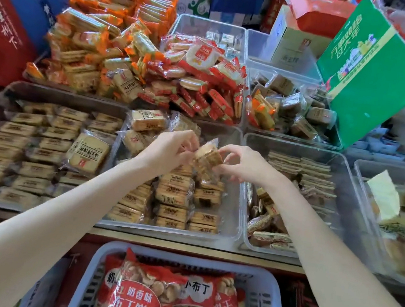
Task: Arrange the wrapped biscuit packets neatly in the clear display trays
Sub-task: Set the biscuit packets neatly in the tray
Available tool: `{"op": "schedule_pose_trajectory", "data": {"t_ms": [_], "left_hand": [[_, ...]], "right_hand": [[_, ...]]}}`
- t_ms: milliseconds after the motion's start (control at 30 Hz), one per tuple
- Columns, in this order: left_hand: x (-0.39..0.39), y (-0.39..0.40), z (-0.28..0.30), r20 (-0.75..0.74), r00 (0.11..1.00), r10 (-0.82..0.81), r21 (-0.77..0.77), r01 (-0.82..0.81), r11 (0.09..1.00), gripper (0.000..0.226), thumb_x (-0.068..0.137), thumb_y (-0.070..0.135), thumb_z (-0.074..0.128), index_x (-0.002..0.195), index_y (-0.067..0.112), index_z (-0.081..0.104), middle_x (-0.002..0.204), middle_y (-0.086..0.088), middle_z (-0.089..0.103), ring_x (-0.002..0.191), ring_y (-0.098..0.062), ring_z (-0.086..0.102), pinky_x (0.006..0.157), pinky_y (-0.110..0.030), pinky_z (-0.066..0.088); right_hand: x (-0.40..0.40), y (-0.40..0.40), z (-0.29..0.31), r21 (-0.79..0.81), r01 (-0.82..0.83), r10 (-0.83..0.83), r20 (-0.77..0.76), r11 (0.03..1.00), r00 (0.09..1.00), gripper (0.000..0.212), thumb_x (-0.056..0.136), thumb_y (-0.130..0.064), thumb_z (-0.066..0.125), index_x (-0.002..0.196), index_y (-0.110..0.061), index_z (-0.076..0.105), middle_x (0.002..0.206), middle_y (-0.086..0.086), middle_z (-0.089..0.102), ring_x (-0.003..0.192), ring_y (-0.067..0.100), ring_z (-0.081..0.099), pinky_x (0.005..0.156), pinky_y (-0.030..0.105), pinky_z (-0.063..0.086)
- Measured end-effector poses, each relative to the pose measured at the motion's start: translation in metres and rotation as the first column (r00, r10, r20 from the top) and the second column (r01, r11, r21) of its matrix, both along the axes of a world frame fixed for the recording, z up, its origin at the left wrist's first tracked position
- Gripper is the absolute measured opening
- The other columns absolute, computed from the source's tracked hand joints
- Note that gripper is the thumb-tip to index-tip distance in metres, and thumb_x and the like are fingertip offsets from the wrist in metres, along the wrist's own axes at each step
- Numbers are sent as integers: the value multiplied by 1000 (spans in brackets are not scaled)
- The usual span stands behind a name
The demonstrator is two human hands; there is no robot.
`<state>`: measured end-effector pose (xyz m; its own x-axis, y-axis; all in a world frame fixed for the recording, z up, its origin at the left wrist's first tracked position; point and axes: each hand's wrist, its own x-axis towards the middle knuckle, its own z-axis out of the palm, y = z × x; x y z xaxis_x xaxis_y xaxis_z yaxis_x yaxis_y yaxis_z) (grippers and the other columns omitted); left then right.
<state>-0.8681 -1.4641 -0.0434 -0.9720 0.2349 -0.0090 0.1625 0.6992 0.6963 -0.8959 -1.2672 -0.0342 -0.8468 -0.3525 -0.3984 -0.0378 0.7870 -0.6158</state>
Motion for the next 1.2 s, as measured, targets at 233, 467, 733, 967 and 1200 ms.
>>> {"op": "schedule_pose_trajectory", "data": {"t_ms": [233,467,733,967,1200], "left_hand": [[14,-10,-52,53,991,-122,-111,127,986,19,86,7,64,105,6,61,104,-5,61,98,-21,61,85,-29,50],[18,-30,-81,79,946,-314,-564,302,768,43,93,19,54,134,30,49,138,3,48,127,-20,44,109,-33,29],[20,-32,-90,6,949,-316,-557,265,787,46,90,9,56,133,26,52,138,1,50,128,-21,44,111,-34,23],[13,-27,-83,59,949,-309,-589,283,757,48,92,7,51,135,28,49,139,2,49,126,-19,46,109,-30,28],[12,-26,-86,61,949,-309,-596,283,752,48,91,6,52,135,27,50,139,2,49,127,-19,46,110,-31,28]], "right_hand": [[6,-7,-26,265,-319,347,-67,910,935,33,84,-10,64,116,-12,55,93,3,59,81,20,54,71,30,45],[26,-23,-70,625,-370,549,-115,688,828,25,92,0,46,115,-8,52,108,14,51,89,31,58,71,34,45],[56,-34,-93,613,-319,532,-201,723,822,24,87,12,43,103,-3,53,107,15,47,84,32,60,63,35,39],[54,-28,-107,554,-294,421,-114,778,900,32,85,17,43,109,-1,54,111,17,50,99,35,57,79,37,45],[42,-44,-108,565,-137,300,-206,814,931,31,85,14,50,112,-1,50,125,20,44,87,33,61,67,31,40]]}}
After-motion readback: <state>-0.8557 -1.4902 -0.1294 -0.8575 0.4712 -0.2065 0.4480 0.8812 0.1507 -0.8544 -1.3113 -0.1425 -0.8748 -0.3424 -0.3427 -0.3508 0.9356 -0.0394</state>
